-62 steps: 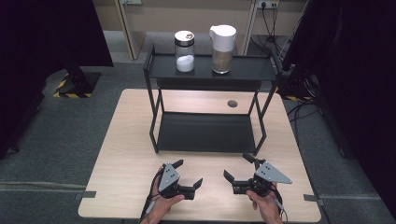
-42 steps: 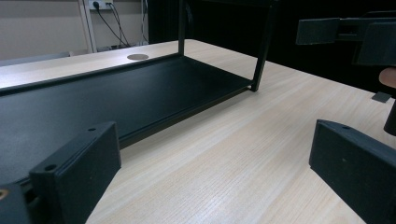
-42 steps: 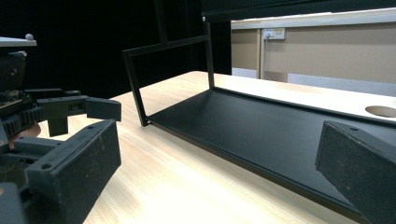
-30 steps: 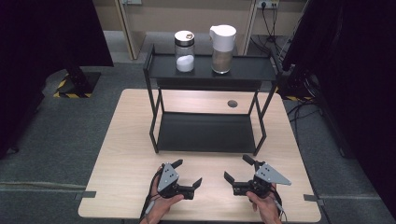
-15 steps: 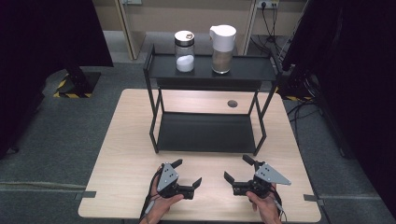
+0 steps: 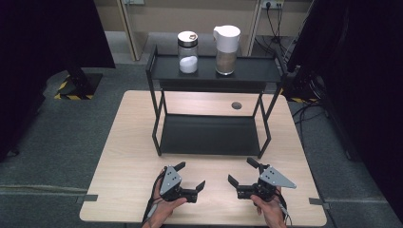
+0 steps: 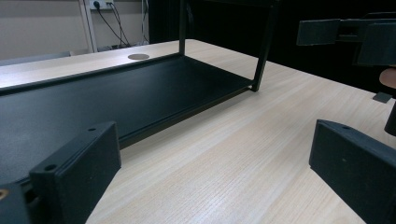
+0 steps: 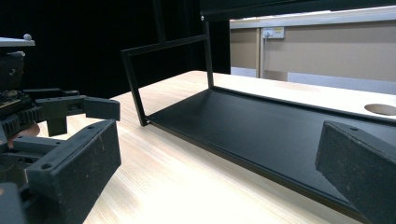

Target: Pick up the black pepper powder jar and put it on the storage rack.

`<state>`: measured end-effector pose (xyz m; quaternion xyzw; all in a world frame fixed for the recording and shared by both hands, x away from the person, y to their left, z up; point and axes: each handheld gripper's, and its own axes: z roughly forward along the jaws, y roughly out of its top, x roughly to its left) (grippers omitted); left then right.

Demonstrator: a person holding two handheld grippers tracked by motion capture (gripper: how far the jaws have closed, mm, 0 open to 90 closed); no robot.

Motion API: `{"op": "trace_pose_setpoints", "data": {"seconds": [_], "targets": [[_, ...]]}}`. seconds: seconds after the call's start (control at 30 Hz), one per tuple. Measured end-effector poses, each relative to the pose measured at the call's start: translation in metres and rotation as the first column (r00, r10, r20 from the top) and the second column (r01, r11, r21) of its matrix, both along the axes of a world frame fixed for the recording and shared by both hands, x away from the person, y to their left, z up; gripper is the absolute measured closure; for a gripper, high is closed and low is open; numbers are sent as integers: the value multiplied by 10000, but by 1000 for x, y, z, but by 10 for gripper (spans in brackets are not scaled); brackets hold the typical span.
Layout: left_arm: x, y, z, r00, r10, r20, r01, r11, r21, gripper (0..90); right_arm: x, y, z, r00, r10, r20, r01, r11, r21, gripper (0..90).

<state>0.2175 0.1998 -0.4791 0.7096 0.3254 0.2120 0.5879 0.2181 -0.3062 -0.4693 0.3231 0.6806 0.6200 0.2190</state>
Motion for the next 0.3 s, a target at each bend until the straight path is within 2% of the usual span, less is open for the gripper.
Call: {"op": "trace_pose_setpoints", "data": {"seconds": [0.3], "targets": [[0,0,0,10000,15,9,-15,10000,-22,15,0,0,0,10000,-15,29,15,10000,16,2]]}}
